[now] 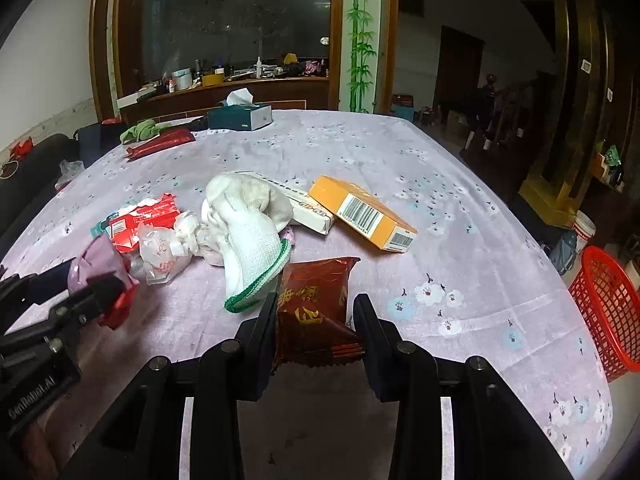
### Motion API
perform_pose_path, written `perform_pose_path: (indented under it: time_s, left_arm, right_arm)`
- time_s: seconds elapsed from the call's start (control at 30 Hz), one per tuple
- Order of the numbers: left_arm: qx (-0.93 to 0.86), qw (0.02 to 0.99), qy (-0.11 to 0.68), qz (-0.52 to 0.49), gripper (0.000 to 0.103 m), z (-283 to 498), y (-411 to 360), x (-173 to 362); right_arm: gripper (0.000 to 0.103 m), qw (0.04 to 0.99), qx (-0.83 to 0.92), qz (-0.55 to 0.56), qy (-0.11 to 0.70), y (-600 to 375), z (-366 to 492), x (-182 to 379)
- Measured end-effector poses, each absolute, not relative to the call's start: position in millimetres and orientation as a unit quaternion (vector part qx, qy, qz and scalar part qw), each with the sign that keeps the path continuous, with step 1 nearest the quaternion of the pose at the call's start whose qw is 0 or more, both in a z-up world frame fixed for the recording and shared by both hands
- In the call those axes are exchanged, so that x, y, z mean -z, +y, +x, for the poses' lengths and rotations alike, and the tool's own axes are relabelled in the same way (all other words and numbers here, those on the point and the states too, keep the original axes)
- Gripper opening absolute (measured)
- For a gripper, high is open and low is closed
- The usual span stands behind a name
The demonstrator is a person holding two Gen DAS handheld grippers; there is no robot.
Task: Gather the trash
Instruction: 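Grasp the lilac plastic bag with left tool while right tool grasps brown candy wrapper, then hold the lilac bag and brown wrapper lifted above the table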
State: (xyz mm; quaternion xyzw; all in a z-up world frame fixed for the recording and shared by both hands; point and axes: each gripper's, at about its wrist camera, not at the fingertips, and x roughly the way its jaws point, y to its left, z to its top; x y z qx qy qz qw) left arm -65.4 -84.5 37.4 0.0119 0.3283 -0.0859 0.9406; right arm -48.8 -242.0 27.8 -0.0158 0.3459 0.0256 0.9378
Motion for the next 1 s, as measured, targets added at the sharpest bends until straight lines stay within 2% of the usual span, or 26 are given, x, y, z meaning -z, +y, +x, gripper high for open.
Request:
perform_pose_path:
  time_s: [1.0]
  left_arm:
    - [0.091, 0.934, 0.344, 0.019, 0.05, -59.2, -88.0, -31.9]
  right_arm:
    - [0.04, 0.94, -0.013, 0.012, 0.339, -250.4, -53.1, -27.8]
